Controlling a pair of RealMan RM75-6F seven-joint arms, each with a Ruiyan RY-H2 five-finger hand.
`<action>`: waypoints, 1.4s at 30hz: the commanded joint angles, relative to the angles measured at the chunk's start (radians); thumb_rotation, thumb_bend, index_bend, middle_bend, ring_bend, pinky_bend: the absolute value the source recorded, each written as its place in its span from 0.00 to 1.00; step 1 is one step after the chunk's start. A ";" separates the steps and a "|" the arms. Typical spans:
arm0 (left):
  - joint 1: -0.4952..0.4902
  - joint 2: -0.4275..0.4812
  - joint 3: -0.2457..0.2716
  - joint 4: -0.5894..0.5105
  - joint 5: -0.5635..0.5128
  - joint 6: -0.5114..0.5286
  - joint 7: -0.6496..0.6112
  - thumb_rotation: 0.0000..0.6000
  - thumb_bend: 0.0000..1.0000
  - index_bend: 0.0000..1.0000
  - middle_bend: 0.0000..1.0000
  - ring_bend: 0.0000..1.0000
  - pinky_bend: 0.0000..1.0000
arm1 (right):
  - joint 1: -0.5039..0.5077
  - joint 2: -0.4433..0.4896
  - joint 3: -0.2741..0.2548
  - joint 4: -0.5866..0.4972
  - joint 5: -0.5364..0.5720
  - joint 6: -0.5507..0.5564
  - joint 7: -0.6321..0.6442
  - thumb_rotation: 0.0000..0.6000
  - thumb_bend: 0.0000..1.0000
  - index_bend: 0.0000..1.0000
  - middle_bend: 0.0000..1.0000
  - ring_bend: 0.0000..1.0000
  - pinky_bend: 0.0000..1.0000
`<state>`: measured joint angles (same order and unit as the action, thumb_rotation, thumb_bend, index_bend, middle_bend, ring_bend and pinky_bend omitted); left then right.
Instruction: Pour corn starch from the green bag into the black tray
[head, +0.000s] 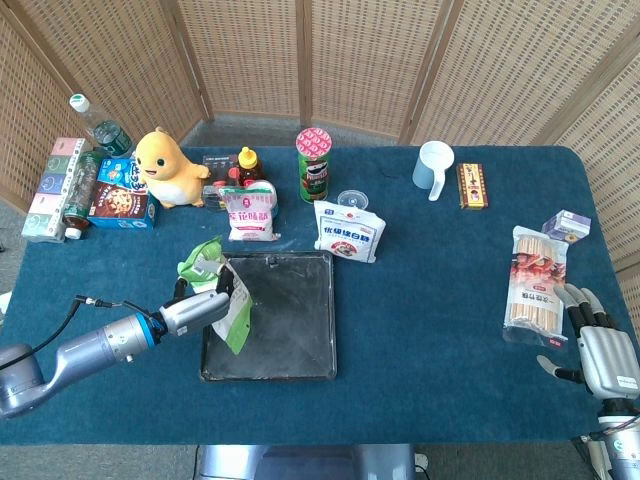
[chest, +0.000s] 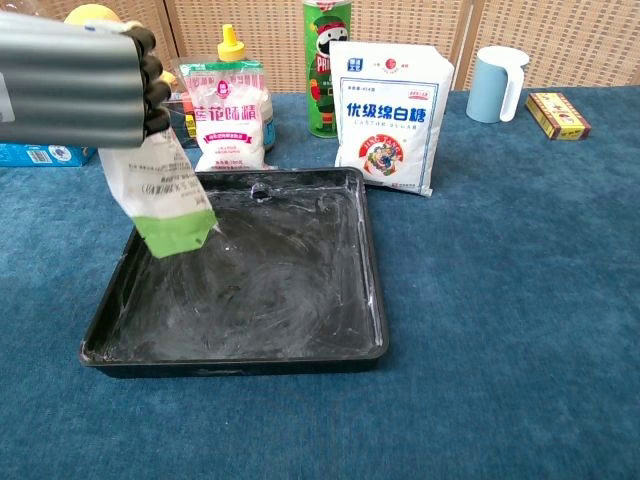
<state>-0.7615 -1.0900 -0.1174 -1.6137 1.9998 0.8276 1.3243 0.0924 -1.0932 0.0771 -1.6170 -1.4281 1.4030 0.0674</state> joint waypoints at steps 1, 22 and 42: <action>0.059 -0.033 -0.052 -0.034 -0.104 0.002 0.106 1.00 0.54 0.93 0.75 0.62 0.62 | -0.001 0.002 0.000 -0.001 0.001 0.000 0.003 1.00 0.00 0.00 0.00 0.01 0.16; 0.238 -0.165 -0.066 -0.059 -0.374 0.302 -0.238 1.00 0.54 0.93 0.77 0.64 0.62 | 0.005 0.002 0.001 0.003 0.012 -0.018 0.008 1.00 0.00 0.00 0.00 0.01 0.16; 0.412 -0.348 -0.085 0.280 -0.678 0.395 -1.471 1.00 0.54 0.93 0.77 0.64 0.61 | 0.013 -0.009 -0.003 -0.001 0.029 -0.040 -0.035 1.00 0.00 0.00 0.00 0.01 0.16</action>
<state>-0.3872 -1.3859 -0.1978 -1.4428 1.3900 1.2419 0.0629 0.1050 -1.1013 0.0745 -1.6178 -1.4000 1.3643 0.0344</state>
